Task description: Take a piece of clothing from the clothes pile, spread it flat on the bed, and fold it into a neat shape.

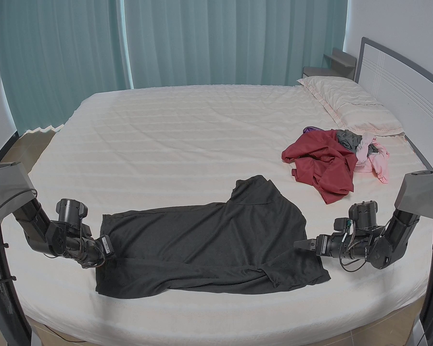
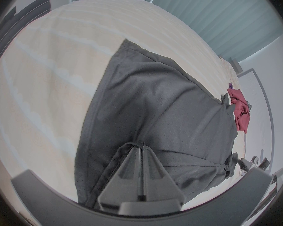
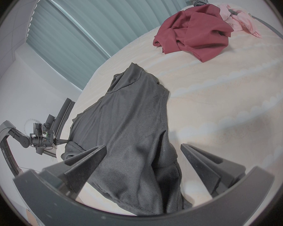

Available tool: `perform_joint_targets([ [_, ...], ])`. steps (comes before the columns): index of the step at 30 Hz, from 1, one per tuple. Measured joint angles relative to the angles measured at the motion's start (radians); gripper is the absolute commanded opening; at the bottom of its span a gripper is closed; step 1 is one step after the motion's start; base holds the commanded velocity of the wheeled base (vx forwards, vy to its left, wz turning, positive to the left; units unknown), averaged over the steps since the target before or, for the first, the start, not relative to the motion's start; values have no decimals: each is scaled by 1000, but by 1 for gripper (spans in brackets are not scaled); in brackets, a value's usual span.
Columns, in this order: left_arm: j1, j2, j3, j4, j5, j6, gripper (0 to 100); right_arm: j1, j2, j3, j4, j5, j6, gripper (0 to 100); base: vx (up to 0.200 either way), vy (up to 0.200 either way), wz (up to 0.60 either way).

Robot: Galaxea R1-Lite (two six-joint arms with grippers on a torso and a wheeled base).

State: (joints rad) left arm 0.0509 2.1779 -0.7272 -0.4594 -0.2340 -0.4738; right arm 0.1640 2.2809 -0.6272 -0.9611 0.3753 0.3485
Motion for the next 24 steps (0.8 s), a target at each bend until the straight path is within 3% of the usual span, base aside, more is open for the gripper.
perform_joint_targets([
  [13,27,-84,41,5,3,8,0,53,-14,-27,19,-4,-35,100,0,0,0],
  [24,26,-106,56,4,4,14,0,13,-13,-73,86,-6,-83,100,0,0,0],
])
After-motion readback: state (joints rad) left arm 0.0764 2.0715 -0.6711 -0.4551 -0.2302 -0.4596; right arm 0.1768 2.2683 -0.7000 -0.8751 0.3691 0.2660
